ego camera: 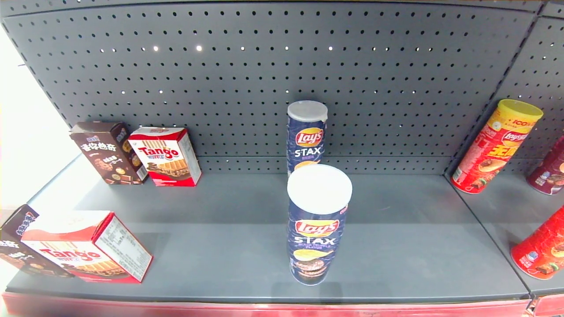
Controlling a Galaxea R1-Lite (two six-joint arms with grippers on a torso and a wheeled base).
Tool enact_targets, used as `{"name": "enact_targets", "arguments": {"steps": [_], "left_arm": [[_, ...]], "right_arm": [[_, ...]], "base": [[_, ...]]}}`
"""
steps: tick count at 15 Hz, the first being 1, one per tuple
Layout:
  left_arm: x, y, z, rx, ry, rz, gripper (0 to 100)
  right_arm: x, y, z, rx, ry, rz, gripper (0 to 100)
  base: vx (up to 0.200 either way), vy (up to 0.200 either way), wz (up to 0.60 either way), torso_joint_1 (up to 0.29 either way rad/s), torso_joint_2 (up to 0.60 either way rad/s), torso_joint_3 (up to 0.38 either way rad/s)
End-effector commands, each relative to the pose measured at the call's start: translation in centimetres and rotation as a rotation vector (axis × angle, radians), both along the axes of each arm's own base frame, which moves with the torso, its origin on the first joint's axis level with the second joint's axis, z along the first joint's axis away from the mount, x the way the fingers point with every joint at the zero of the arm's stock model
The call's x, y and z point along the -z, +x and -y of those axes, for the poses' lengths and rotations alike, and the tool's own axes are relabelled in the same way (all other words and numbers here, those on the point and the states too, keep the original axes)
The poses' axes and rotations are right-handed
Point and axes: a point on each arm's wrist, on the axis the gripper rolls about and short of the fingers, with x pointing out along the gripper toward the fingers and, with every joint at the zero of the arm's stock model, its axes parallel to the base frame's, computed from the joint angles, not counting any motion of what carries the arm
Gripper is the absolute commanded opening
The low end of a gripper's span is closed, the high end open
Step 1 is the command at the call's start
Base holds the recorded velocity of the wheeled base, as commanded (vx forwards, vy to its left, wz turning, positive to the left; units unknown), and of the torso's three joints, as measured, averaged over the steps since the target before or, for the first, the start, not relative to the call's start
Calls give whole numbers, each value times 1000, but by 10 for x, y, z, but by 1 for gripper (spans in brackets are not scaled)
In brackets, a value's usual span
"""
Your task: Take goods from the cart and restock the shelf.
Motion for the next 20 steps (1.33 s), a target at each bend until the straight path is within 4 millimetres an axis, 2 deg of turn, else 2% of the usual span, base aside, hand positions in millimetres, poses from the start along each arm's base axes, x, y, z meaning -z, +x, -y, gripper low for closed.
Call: {"name": "enact_targets", "arguments": {"steps": [1, 3, 20], "left_arm": [[0, 0, 0, -1, 2, 0, 100], [0, 0, 0, 1, -1, -2, 100], [0, 0, 0, -1, -1, -2, 100]], "right_arm": [[0, 0, 0, 0, -1, -1, 100], [0, 0, 0, 0, -1, -1, 100], [0, 0, 0, 0, 2, -1, 100]], "base": [[0, 0, 0, 0, 0, 0], [-200, 0, 0, 5, 5, 2], [-12, 0, 0, 0, 0, 0]]}}
